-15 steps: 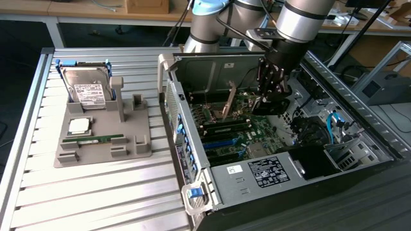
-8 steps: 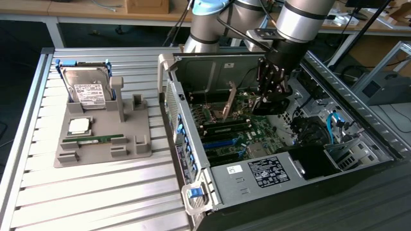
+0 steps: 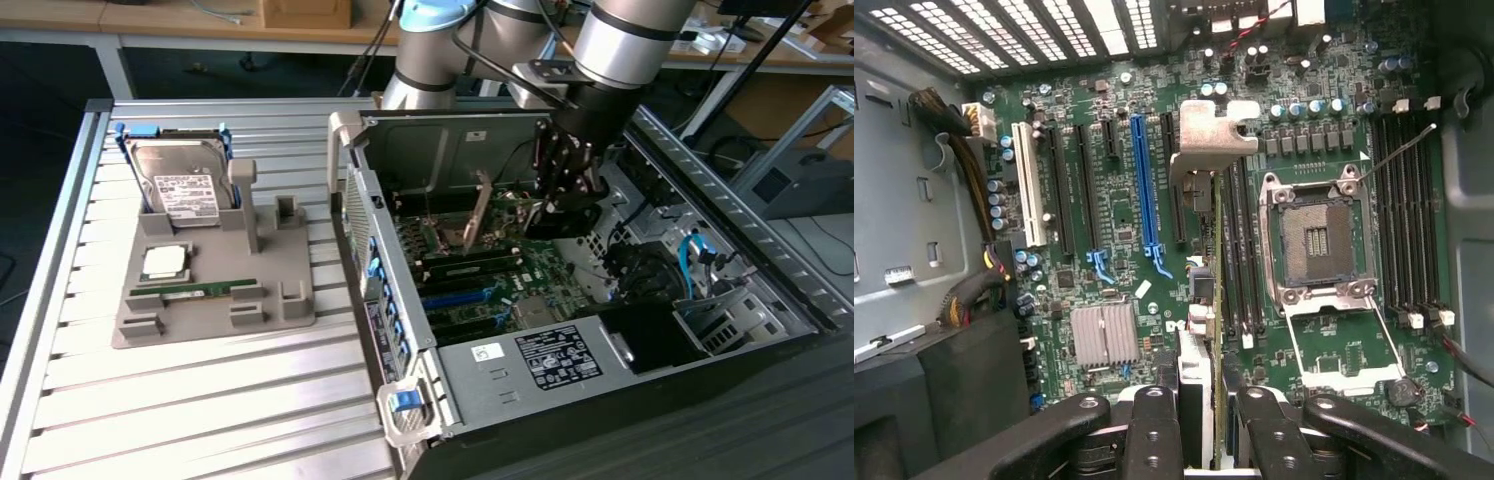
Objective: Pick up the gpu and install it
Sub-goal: 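Insert the gpu into the slot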
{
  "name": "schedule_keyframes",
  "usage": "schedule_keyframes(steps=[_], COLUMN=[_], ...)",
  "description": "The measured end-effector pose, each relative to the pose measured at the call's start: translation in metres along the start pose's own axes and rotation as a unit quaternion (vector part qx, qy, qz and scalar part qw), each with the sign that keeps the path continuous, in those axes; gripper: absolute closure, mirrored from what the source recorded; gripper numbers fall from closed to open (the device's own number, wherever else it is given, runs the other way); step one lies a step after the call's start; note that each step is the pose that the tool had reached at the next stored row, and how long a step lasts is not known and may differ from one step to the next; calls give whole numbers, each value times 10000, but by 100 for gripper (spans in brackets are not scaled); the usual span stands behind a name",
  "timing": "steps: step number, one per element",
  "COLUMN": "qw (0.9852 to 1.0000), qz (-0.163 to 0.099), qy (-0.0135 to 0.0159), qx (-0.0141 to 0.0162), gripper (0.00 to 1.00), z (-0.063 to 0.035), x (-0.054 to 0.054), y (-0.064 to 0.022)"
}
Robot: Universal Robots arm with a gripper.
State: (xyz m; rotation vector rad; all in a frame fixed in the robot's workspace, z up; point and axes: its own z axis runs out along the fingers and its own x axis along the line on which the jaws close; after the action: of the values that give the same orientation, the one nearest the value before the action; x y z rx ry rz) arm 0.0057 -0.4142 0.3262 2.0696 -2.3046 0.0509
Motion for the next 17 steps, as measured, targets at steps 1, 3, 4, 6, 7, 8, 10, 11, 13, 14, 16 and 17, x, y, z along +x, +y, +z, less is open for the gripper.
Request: schedule_keyframes(steps=[1, 3, 4, 6, 7, 8, 10, 11, 13, 14, 16, 17], qw=[10000, 10000, 10000, 10000, 10000, 10000, 9999, 9999, 9998, 9998, 9998, 9997], qz=[-16, -40, -52, -74, -86, -98, -124, -137, -174, -186, -216, -230], qy=[0, 1, 0, 0, 0, 0, 0, 1, 1, 1, 1, 1], qx=[1, 2, 3, 4, 5, 5, 7, 7, 9, 10, 12, 12], gripper=[73, 73, 73, 73, 73, 73, 73, 73, 73, 73, 73, 73], z=[0, 0, 0, 0, 0, 0, 0, 0, 0, 0, 0, 0], x=[0, 0, 0, 0, 0, 0, 0, 0, 0, 0, 0, 0], y=[0, 0, 0, 0, 0, 0, 0, 0, 0, 0, 0, 0])
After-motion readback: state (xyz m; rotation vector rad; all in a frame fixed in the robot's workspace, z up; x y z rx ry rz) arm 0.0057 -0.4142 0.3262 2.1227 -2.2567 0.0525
